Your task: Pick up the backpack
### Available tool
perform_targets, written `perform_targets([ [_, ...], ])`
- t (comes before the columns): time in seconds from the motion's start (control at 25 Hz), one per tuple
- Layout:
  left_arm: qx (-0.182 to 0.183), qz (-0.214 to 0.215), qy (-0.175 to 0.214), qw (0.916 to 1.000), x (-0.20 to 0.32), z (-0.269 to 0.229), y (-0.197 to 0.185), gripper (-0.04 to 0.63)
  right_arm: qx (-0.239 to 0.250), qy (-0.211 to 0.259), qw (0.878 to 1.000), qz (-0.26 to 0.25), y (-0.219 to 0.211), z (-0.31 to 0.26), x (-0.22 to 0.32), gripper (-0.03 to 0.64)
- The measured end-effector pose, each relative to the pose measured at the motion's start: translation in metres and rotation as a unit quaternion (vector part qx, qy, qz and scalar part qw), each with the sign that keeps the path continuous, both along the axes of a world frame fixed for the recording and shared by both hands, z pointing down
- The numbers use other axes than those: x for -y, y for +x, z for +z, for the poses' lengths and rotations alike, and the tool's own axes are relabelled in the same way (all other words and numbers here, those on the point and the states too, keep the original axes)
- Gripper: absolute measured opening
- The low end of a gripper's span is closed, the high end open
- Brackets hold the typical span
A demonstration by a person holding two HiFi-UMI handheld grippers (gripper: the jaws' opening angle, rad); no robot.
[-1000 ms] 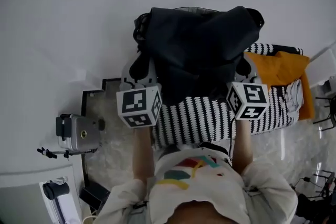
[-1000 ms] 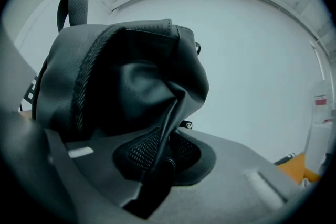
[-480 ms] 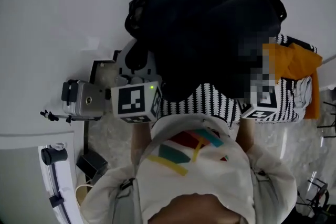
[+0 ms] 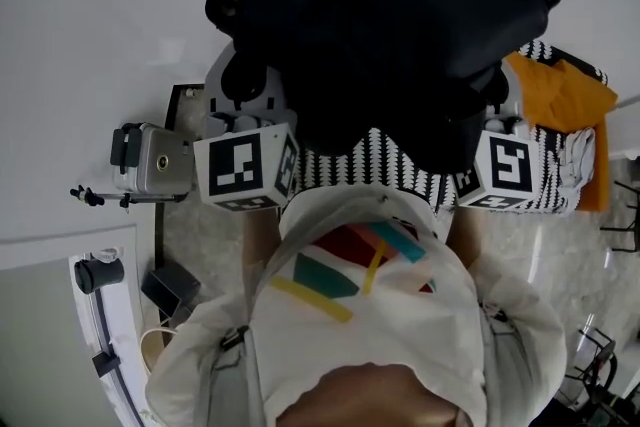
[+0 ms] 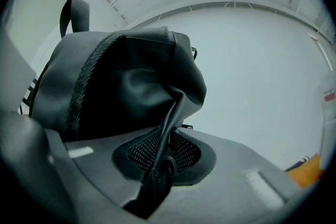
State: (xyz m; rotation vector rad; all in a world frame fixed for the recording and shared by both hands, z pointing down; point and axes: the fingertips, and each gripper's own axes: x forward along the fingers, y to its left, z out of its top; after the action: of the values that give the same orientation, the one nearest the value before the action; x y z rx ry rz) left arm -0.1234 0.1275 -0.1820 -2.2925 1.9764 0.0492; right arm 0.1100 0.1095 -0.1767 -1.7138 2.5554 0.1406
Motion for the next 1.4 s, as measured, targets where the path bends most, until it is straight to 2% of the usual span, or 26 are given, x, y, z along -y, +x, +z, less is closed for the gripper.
perform_targets([
  [0.32,0.008,0.003,0.003,1.0,0.003,0.0,-0.002,0.052,0.004,-0.009,1.0,0.001,-0.002,0.006,-0.001,0.054],
  [1.0,-0.01,0.005,0.006,0.9999,0.014,0.002,-0.004,0.052,-0.019,-0.011,1.0,0.005,-0.003,0.007,0.006,0.054],
  [1.4,-0.004,0.006,0.002,1.0,0.017,0.002,-0.004,0.052,-0.026,-0.02,0.999,0.019,0.001,0.016,0.008,0.054],
])
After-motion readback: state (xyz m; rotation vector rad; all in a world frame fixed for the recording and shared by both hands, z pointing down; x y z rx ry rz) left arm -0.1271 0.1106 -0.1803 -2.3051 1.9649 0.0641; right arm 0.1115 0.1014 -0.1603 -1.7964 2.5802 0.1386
